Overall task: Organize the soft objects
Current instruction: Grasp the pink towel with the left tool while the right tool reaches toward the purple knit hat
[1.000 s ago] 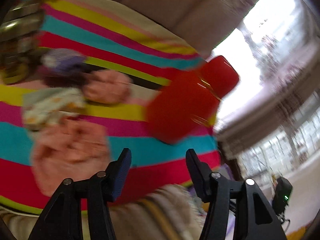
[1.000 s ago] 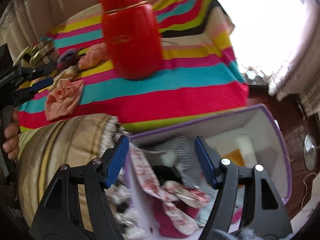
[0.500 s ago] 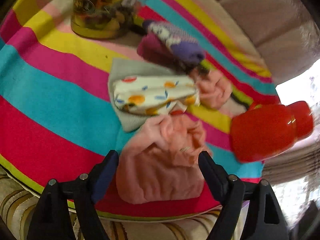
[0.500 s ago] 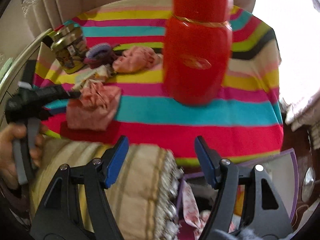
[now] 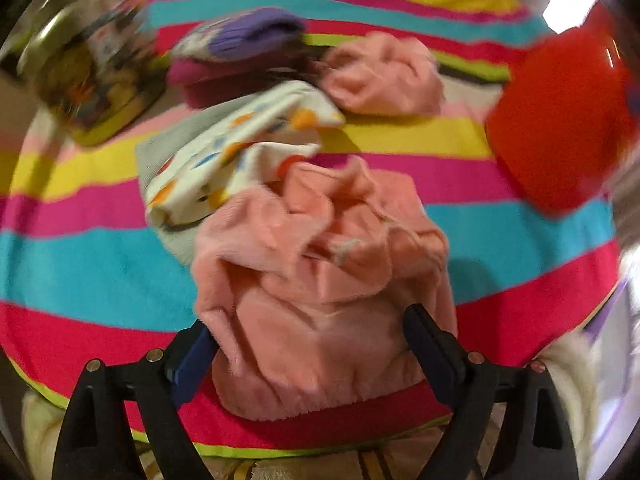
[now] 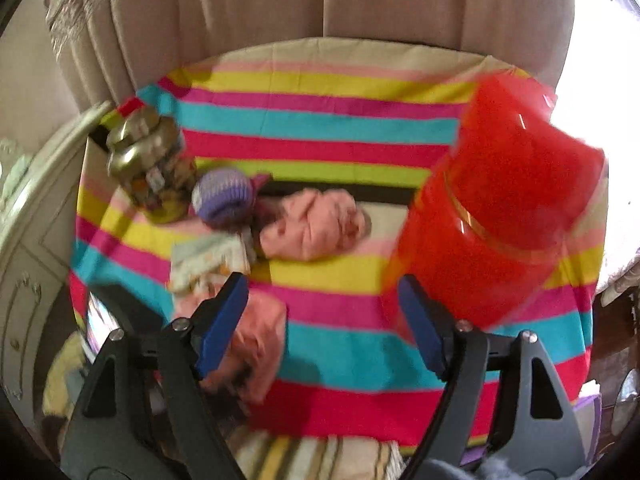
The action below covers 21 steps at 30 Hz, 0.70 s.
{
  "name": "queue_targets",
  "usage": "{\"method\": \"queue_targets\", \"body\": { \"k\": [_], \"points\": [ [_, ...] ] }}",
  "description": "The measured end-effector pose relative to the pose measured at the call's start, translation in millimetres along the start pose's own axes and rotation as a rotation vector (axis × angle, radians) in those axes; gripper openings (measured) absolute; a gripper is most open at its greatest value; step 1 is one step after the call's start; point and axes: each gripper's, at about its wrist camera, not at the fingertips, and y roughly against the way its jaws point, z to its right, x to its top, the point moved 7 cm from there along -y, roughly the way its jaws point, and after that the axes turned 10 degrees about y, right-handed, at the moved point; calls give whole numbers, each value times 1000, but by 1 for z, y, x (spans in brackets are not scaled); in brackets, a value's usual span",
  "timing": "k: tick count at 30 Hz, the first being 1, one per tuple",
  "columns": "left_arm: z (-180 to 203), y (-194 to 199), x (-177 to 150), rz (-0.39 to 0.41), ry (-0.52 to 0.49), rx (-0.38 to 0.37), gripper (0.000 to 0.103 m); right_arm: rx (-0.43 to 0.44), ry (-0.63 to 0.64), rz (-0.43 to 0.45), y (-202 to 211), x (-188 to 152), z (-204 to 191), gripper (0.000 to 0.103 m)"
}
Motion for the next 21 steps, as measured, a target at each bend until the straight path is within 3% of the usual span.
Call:
{"method": "queue_targets", "body": {
  "k": [5, 7, 10, 14, 19, 21],
  "points": [
    [12, 3, -4, 31, -76, -10, 78, 20, -22, 3, -21, 30, -9, 84],
    [17, 8, -5, 54, -88, -23, 49, 29, -9, -1, -30, 37, -17, 84],
    [16, 15, -9, 70, -82, -48, 21, 39, 0, -14, -42, 42, -28, 84],
    [1, 26, -3, 84, 32, -176, 14, 66, 7, -30, -57, 48, -43, 84],
    [-27, 59, 4, 181, 206, -352, 13, 71, -12, -10, -66, 61, -48, 84],
    [-41, 64, 8, 214, 272, -381, 13, 78, -19, -2, -70, 66, -50, 84]
  ]
}}
